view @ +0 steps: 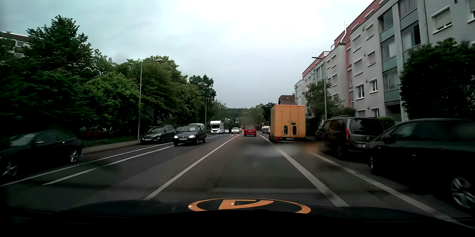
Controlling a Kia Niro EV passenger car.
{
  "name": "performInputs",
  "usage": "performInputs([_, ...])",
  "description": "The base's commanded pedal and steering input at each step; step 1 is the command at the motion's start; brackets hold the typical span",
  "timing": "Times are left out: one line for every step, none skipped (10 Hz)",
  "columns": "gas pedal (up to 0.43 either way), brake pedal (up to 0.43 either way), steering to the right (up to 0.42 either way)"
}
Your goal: Follow the waypoints while adhering to traffic rules and regulations
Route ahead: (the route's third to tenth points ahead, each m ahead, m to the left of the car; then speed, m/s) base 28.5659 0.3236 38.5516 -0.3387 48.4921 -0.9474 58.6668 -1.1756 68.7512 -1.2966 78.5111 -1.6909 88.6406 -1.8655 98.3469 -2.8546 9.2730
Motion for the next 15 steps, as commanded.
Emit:
performInputs([0.079, 0.000, 0.000])
performInputs([0.079, 0.000, 0.001])
performInputs([0.067, 0.000, 0.001])
performInputs([0.067, 0.000, 0.001])
performInputs([0.067, 0.000, 0.001])
performInputs([0.067, 0.000, 0.003])
performInputs([0.067, 0.000, 0.005])
performInputs([0.067, 0.000, 0.007])
performInputs([0.067, 0.000, 0.007])
performInputs([0.067, 0.000, 0.009])
performInputs([0.067, 0.000, 0.012])
performInputs([0.067, 0.000, 0.012])
performInputs([0.067, 0.000, 0.012])
performInputs([0.067, 0.000, 0.012])
performInputs([0.079, 0.000, 0.012])
